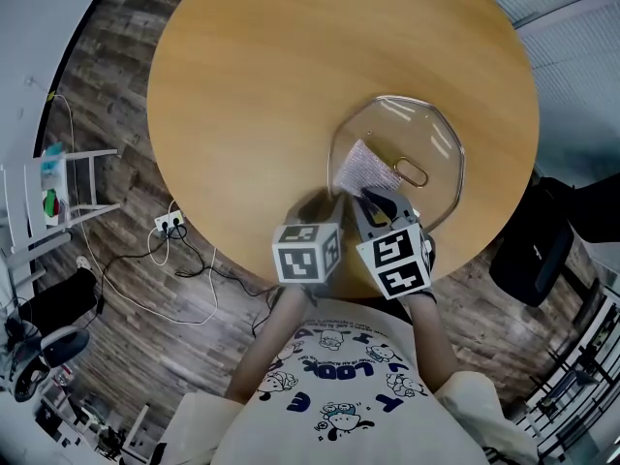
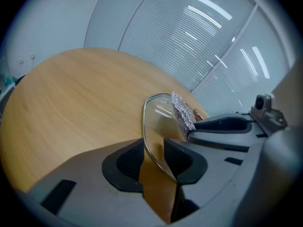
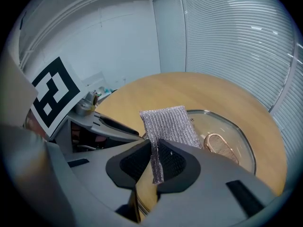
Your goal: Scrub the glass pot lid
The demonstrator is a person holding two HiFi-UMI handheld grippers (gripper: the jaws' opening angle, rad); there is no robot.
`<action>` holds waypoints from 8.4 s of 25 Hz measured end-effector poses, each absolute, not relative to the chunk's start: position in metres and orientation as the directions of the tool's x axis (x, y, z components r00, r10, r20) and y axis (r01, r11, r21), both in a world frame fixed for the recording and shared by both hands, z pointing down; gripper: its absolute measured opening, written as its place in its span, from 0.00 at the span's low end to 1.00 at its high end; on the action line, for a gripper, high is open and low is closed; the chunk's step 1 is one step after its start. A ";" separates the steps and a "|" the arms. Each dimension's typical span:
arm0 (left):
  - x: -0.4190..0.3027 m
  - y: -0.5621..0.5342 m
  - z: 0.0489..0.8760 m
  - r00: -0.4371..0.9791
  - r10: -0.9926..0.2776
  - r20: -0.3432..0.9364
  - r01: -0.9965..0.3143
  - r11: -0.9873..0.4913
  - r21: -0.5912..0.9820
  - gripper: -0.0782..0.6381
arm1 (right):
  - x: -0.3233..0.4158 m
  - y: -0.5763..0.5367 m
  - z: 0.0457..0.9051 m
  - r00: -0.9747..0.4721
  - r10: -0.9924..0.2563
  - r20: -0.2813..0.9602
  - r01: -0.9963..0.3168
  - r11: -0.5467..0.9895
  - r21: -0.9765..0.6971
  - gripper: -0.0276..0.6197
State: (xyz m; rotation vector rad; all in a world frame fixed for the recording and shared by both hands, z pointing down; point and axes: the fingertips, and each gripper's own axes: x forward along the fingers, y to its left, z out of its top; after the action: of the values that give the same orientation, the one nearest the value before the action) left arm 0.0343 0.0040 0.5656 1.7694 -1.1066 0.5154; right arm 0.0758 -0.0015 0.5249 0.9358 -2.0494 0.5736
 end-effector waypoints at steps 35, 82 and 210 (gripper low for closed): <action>0.028 0.000 0.579 0.486 -0.462 0.741 -0.817 0.059 0.573 0.20 | 0.074 -0.003 0.539 -0.402 -0.370 0.837 -0.762 0.642 -0.082 0.15; 0.028 -0.004 0.583 0.509 -0.407 0.759 -0.831 -0.003 0.556 0.16 | 0.057 -0.018 0.555 -0.322 -0.118 0.939 -0.670 0.729 -0.138 0.14; 0.023 -0.002 0.585 0.490 -0.441 0.752 -0.814 0.076 0.576 0.16 | 0.215 -0.096 0.551 -0.086 -0.134 0.987 -0.860 0.510 -0.006 0.14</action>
State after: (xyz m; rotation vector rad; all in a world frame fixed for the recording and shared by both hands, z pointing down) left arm 0.0230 -0.0021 0.5853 1.5541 -1.1238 0.3944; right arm 0.2148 -0.0955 0.5511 0.8830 -1.5596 0.7603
